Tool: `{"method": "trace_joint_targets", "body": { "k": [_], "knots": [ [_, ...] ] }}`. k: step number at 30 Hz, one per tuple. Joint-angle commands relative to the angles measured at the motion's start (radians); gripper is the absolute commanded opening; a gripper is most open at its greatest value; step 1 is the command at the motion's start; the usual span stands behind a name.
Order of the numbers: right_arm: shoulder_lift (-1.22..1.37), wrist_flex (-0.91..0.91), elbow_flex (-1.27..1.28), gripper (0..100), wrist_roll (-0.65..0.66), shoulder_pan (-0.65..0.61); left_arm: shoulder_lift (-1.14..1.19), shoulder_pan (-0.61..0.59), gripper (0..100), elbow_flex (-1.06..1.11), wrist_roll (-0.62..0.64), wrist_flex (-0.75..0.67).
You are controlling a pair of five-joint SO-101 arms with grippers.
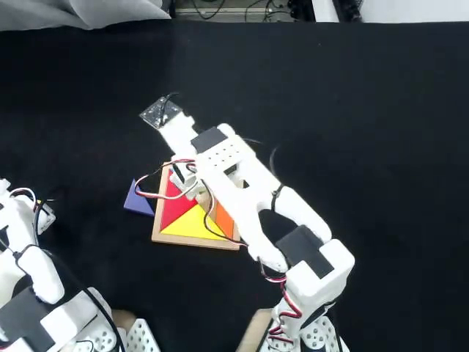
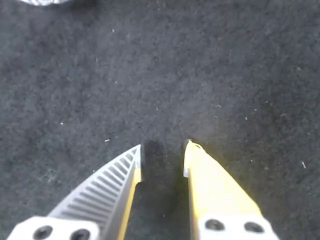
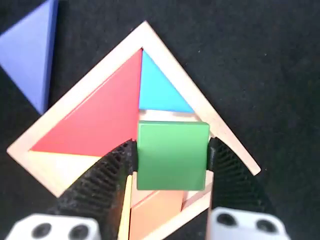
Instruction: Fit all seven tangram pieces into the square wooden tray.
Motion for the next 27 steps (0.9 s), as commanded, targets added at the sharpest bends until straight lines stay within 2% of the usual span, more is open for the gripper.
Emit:
{"method": "trace_joint_targets", "body": {
  "k": [1,16,22,27],
  "knots": [
    [0.027,-0.043,-0.008,19.8,0.005,-0.014,-0.034,0.016,15,-0.005,-0.006,-0.021],
    [0.067,-0.035,-0.007,20.4,-0.044,-0.015,-0.034,0.016,15,-0.005,-0.006,-0.021],
    [0.067,0.005,-0.007,33.8,-0.043,-0.064,-0.034,0.018,15,-0.008,-0.006,-0.021],
    [0.059,0.014,-0.025,33.9,-0.037,-0.071,-0.034,0.018,15,-0.008,-0.006,-0.021]
  ]
}}
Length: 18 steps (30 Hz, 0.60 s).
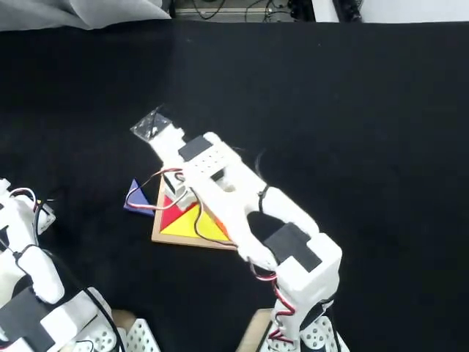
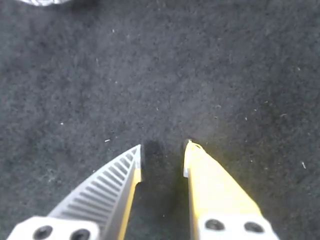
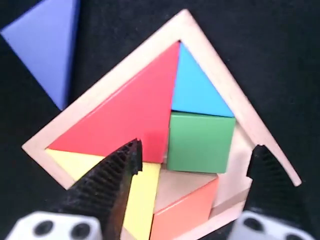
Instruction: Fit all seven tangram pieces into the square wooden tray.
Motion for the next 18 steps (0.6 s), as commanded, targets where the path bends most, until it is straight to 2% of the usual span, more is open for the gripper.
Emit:
{"method": "trace_joint_targets", "body": {
  "k": [1,3,5,9,10,13,18],
  "knots": [
    [-0.021,0.043,-0.045,33.9,-0.003,0.014,-0.034,0.018,15,-0.008,-0.006,-0.021],
    [-0.036,0.097,-0.099,33.2,-0.003,0.071,-0.034,0.018,15,-0.008,-0.006,-0.021],
    [-0.051,0.137,-0.153,27.0,-0.002,0.143,-0.034,0.018,15,-0.007,-0.006,-0.021],
    [-0.041,0.143,-0.186,2.5,-0.002,0.233,-0.034,0.018,15,-0.008,-0.006,-0.021],
    [-0.027,0.143,-0.186,0.8,-0.002,0.238,-0.034,0.018,15,-0.010,-0.006,-0.021],
    [0.027,0.144,-0.188,6.0,-0.002,0.238,-0.034,0.018,15,-0.010,-0.006,-0.021],
    [0.130,0.129,-0.223,1.1,-0.002,0.235,-0.032,0.018,15,-0.008,-0.006,-0.021]
  ]
}}
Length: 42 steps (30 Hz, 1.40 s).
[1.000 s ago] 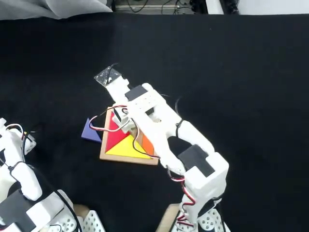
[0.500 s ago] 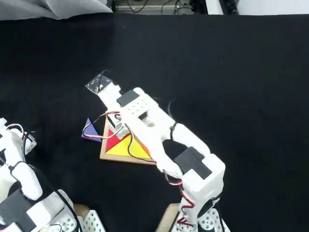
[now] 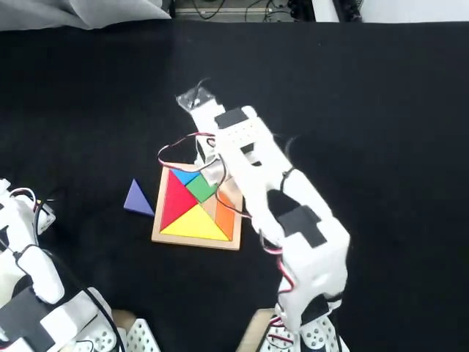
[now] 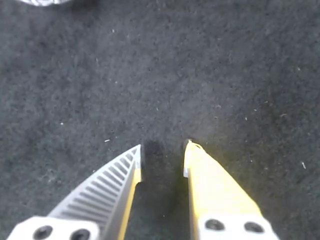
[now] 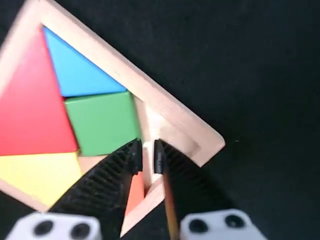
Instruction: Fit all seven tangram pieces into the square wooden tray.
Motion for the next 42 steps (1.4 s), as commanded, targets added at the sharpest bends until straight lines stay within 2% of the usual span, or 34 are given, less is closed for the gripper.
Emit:
{"method": "trace_joint_targets", "body": {
  "k": [1,13,18,24,28,30,33,37,42],
  "knots": [
    [0.050,-0.008,-0.088,1.5,-0.003,0.012,-0.032,0.018,15,-0.008,-0.006,-0.021],
    [0.097,0.031,-0.139,1.5,-0.003,-0.041,-0.032,0.018,15,-0.010,-0.006,-0.023],
    [0.097,0.141,-0.303,1.5,-0.003,-0.008,-0.032,0.018,15,-0.010,-0.006,-0.023],
    [0.097,0.311,-0.530,1.5,-0.003,-0.023,-0.034,0.007,15,-0.012,-0.002,-0.023],
    [0.097,0.388,-0.619,1.8,0.021,-0.137,-0.034,-0.053,15,-0.016,0.005,-0.034],
    [0.101,0.393,-0.618,2.0,0.078,-0.218,-0.031,-0.076,15,-0.015,-0.003,-0.038],
    [0.107,0.382,-0.618,3.5,0.081,-0.310,-0.025,-0.137,15,-0.015,-0.009,-0.034],
    [0.130,0.353,-0.621,15.4,0.005,-0.390,-0.028,-0.265,15,0.013,-0.126,-0.032],
    [0.202,0.296,-0.615,27.0,-0.003,-0.474,-0.032,-0.374,15,0.067,-0.203,-0.026]
  ]
}}
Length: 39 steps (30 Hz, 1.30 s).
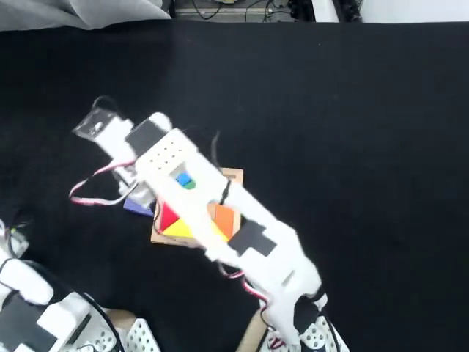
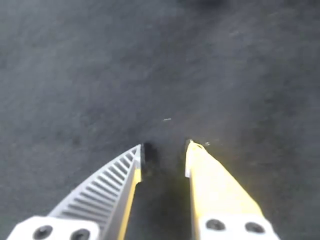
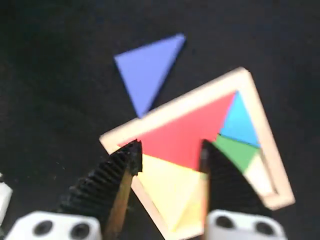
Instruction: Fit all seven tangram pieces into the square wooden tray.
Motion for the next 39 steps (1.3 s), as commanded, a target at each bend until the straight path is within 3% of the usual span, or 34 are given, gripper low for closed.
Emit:
{"method": "trace_joint_targets", "body": {
  "k": [1,4,11,23,39],
  "knots": [
    [0.050,-0.060,-0.054,27.5,-0.014,-0.091,-0.031,-0.093,15,0.048,-0.061,-0.006],
    [0.113,-0.101,-0.074,27.8,-0.029,-0.132,-0.032,-0.131,15,0.084,-0.117,-0.006],
    [0.269,-0.107,-0.248,27.9,-0.216,-0.147,-0.032,-0.232,15,0.067,-0.196,0.083],
    [0.433,0.006,-0.558,27.6,-0.229,-0.147,-0.032,-0.228,15,0.068,-0.193,0.083],
    [0.604,0.063,-0.679,26.7,-0.301,-0.089,-0.028,-0.225,15,0.070,-0.196,0.083]
  ]
}}
